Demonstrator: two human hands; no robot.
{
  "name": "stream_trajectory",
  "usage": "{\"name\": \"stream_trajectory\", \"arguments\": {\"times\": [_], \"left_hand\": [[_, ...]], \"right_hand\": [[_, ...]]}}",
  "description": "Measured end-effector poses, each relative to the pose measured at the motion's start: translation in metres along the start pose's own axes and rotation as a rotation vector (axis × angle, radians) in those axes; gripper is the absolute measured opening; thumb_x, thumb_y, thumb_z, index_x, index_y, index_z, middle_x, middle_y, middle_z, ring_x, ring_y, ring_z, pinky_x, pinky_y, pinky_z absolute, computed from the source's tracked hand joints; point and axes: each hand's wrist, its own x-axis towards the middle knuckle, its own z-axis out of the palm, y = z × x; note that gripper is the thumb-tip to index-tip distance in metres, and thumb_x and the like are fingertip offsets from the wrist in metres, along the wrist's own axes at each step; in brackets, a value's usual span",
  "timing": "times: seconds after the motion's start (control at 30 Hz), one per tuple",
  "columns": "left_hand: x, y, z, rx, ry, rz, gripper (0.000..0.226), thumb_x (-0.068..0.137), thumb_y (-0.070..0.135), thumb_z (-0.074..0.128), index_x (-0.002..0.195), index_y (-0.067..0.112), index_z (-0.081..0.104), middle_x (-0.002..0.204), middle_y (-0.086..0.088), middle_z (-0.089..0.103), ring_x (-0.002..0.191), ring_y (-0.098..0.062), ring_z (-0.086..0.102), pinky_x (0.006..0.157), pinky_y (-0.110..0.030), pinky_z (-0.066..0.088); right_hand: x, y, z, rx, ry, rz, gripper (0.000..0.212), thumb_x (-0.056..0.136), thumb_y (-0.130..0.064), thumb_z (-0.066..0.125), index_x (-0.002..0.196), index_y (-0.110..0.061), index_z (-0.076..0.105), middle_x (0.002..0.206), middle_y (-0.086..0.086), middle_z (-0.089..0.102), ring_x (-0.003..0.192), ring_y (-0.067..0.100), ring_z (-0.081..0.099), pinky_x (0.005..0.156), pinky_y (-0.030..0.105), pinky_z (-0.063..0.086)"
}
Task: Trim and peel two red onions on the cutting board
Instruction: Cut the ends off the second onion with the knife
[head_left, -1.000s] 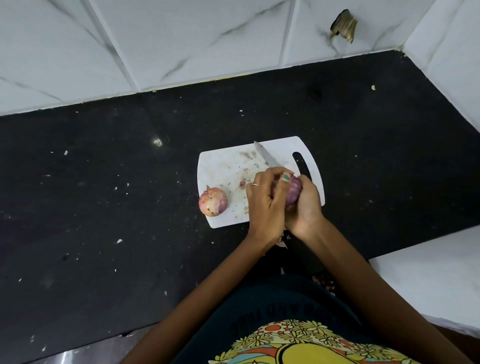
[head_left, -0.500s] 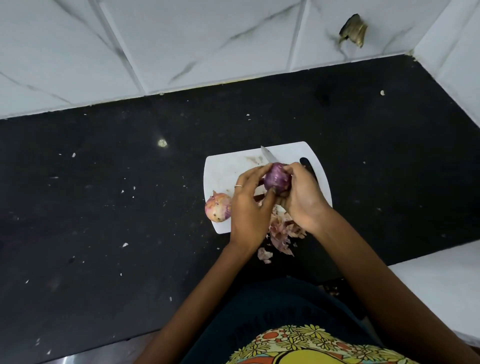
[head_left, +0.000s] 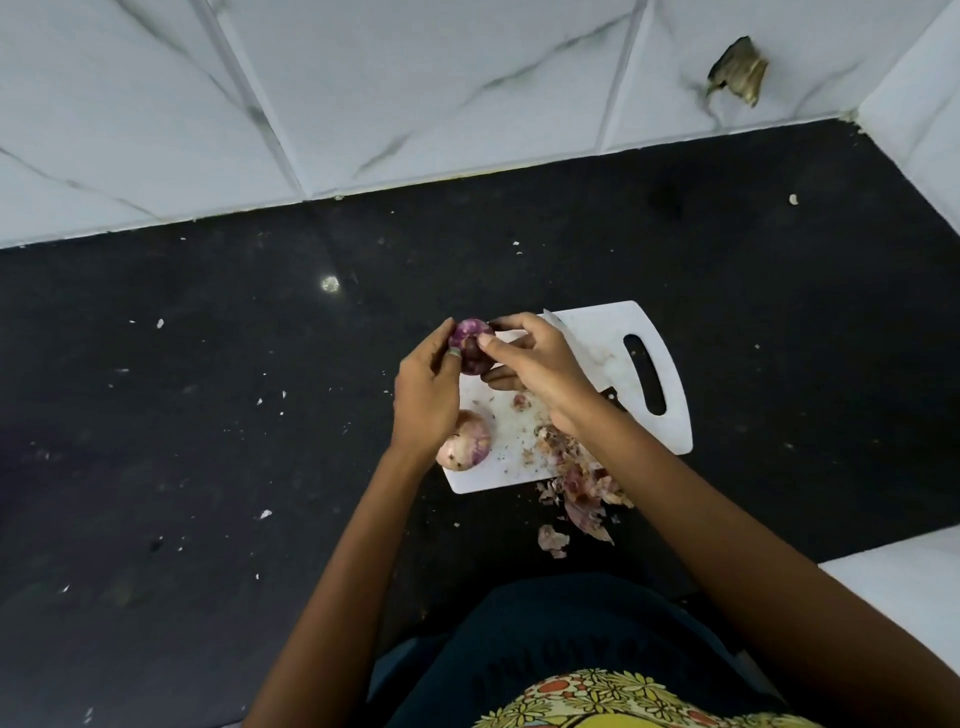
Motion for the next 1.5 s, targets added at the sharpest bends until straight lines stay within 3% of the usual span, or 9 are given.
{"name": "stream_trajectory", "arguments": {"times": [0.2,0.37,0.43,0.53,0.8,1.03,1.17,1.33,1.5], "left_hand": [[0.013,-0.011,-0.005,0.008,-0.128,-0.020,0.035,0.091,-0.009,0.038,0.107,0.005,0.066,0.102,-0.009,0.069,0.091,-0.013,0.065,0.075,-0.017,0.050],[0.009,-0.007,-0.007,-0.085,-0.151,-0.124,0.045,0.090,-0.011,0.035,0.099,0.021,0.065,0.094,0.007,0.068,0.082,0.003,0.064,0.070,-0.011,0.049],[0.008,-0.007,-0.008,-0.106,-0.141,-0.169,0.050,0.089,-0.010,0.034,0.099,0.030,0.062,0.094,0.014,0.066,0.086,0.002,0.064,0.076,-0.014,0.050],[0.006,-0.007,-0.010,-0.143,-0.120,-0.185,0.047,0.089,-0.009,0.035,0.104,0.023,0.066,0.098,0.005,0.070,0.090,-0.007,0.066,0.072,-0.016,0.051],[-0.006,0.000,-0.013,-0.206,-0.107,-0.206,0.048,0.091,-0.010,0.032,0.115,0.016,0.064,0.088,0.003,0.069,0.065,0.003,0.065,0.057,-0.011,0.047],[-0.027,-0.002,-0.021,0.000,-0.021,-0.160,0.035,0.094,0.005,0.047,0.125,0.016,0.060,0.099,0.011,0.064,0.075,0.005,0.061,0.064,-0.011,0.049],[-0.044,-0.012,-0.027,0.204,-0.145,-0.119,0.039,0.089,0.025,0.064,0.127,0.022,0.057,0.123,0.000,0.056,0.103,-0.011,0.060,0.086,-0.026,0.049],[-0.055,-0.021,-0.016,0.553,-0.206,-0.025,0.068,0.075,0.034,0.078,0.136,0.024,0.049,0.127,-0.002,0.046,0.116,-0.019,0.046,0.097,-0.035,0.045],[-0.056,-0.025,-0.009,0.661,-0.150,0.015,0.066,0.076,0.028,0.076,0.135,0.022,0.047,0.128,-0.004,0.045,0.115,-0.023,0.048,0.092,-0.040,0.049]], "right_hand": [[0.023,0.012,0.011,-0.132,-0.008,0.036,0.031,0.092,-0.016,0.060,0.122,-0.008,0.059,0.104,0.014,0.066,0.084,0.020,0.068,0.074,0.028,0.058],[0.025,0.018,0.009,-0.112,-0.048,0.055,0.035,0.094,-0.016,0.057,0.128,-0.009,0.055,0.098,0.008,0.066,0.079,0.015,0.066,0.071,0.024,0.057],[0.026,0.019,0.008,-0.119,-0.047,0.067,0.037,0.095,-0.020,0.056,0.131,-0.011,0.052,0.103,0.009,0.065,0.080,0.017,0.067,0.072,0.026,0.057],[0.026,0.020,0.006,-0.129,-0.033,0.089,0.037,0.096,-0.020,0.051,0.133,-0.013,0.051,0.108,0.006,0.062,0.083,0.021,0.068,0.074,0.029,0.057],[0.015,0.017,-0.003,-0.096,-0.004,0.122,0.028,0.096,-0.012,0.046,0.121,-0.011,0.058,0.099,0.003,0.061,0.082,0.023,0.068,0.072,0.028,0.056],[-0.015,0.010,-0.015,-0.164,-0.057,0.029,0.018,0.094,-0.009,0.050,0.102,-0.009,0.066,0.094,0.006,0.066,0.071,0.014,0.065,0.070,0.029,0.055],[-0.032,0.017,-0.033,-0.304,-0.043,-0.058,0.016,0.092,-0.012,0.053,0.098,-0.016,0.067,0.096,-0.002,0.068,0.082,0.009,0.065,0.069,0.023,0.052],[-0.038,0.029,-0.062,-0.495,0.146,-0.130,0.023,0.091,-0.007,0.051,0.103,-0.013,0.069,0.101,-0.003,0.066,0.087,0.014,0.064,0.074,0.026,0.051],[-0.035,0.044,-0.065,-0.626,0.147,-0.259,0.031,0.095,0.000,0.041,0.113,-0.007,0.065,0.119,0.006,0.061,0.111,0.015,0.056,0.091,0.015,0.039]]}}
